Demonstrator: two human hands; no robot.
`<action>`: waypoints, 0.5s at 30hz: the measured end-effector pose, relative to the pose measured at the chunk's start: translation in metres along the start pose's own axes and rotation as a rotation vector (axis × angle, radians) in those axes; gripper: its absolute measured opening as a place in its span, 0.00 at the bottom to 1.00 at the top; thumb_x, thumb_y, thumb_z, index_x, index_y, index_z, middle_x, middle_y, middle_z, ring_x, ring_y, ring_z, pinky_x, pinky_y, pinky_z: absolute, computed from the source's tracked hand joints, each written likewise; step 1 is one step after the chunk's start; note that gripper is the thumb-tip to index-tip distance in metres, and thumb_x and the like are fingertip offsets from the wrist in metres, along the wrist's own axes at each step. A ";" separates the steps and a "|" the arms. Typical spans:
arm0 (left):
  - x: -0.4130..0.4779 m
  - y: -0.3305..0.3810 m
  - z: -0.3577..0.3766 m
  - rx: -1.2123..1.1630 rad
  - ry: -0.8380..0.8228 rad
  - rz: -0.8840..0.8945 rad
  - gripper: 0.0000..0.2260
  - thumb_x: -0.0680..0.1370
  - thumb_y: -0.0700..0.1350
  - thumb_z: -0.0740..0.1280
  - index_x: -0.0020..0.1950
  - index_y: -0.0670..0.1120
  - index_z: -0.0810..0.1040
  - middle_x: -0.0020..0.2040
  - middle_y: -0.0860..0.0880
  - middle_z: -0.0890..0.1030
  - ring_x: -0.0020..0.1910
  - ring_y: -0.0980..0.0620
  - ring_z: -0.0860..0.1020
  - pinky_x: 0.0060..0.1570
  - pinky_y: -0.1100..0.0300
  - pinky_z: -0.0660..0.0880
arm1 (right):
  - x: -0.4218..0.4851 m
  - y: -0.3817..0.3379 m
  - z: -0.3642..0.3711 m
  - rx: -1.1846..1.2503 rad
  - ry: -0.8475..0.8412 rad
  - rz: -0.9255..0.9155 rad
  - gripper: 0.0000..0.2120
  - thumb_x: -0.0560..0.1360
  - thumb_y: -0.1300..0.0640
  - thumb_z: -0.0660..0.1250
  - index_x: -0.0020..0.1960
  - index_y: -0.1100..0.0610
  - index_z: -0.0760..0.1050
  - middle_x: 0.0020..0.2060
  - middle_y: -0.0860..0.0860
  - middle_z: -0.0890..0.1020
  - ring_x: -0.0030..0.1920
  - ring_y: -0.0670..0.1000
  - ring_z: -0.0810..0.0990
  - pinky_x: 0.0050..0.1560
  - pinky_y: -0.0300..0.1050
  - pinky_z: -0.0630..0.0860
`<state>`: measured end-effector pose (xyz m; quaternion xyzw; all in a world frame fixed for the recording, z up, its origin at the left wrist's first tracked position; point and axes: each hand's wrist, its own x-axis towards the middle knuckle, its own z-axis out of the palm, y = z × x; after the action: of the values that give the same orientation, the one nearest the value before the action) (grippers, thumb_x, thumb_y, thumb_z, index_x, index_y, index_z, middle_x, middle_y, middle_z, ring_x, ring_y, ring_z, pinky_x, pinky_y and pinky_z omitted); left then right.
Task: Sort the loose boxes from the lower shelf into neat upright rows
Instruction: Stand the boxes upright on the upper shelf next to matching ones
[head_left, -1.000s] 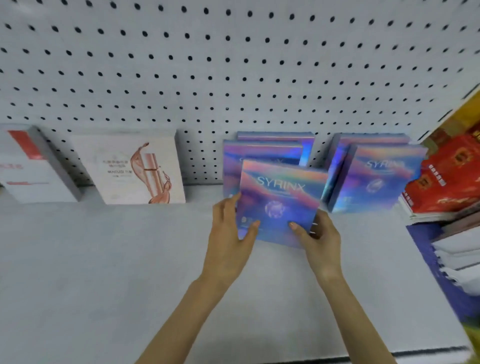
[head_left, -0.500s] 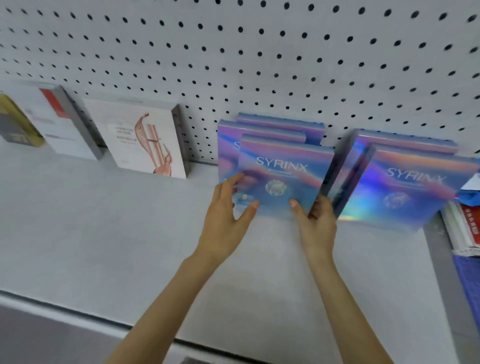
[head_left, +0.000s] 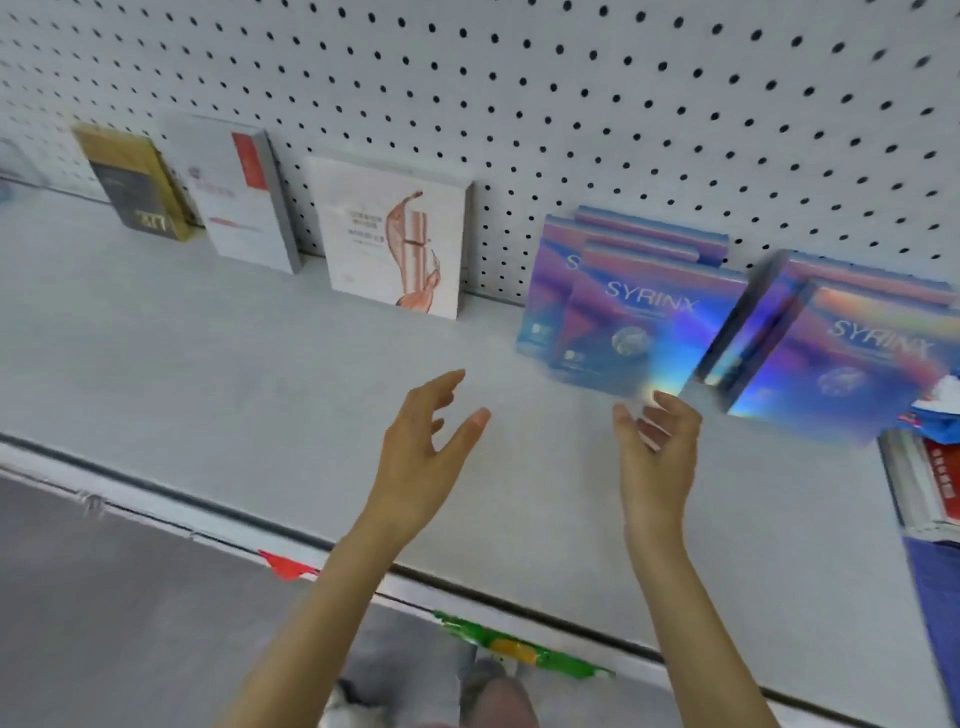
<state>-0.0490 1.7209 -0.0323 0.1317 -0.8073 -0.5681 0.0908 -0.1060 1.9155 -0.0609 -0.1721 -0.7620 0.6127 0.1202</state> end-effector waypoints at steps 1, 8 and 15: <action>-0.009 -0.006 -0.019 -0.012 0.029 -0.018 0.18 0.76 0.51 0.67 0.66 0.55 0.72 0.63 0.54 0.75 0.60 0.61 0.74 0.58 0.68 0.71 | -0.020 -0.007 0.009 -0.001 -0.059 -0.010 0.18 0.75 0.60 0.70 0.63 0.57 0.70 0.57 0.56 0.77 0.53 0.52 0.77 0.46 0.22 0.69; -0.085 -0.061 -0.180 -0.047 0.175 -0.095 0.21 0.72 0.56 0.65 0.64 0.54 0.74 0.56 0.57 0.80 0.56 0.59 0.78 0.58 0.58 0.76 | -0.189 -0.047 0.101 -0.206 -0.773 -0.142 0.23 0.76 0.49 0.68 0.68 0.38 0.65 0.63 0.38 0.73 0.64 0.38 0.70 0.62 0.35 0.66; -0.171 -0.140 -0.333 0.008 0.358 -0.206 0.20 0.73 0.61 0.66 0.63 0.58 0.74 0.55 0.59 0.80 0.53 0.62 0.79 0.53 0.67 0.75 | -0.334 -0.063 0.202 -0.269 -1.106 -0.316 0.29 0.75 0.45 0.67 0.68 0.27 0.56 0.69 0.33 0.66 0.69 0.40 0.67 0.69 0.50 0.67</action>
<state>0.2272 1.4333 -0.0506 0.3127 -0.7630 -0.5385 0.1735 0.1118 1.5869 -0.0349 0.2749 -0.7987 0.4842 -0.2280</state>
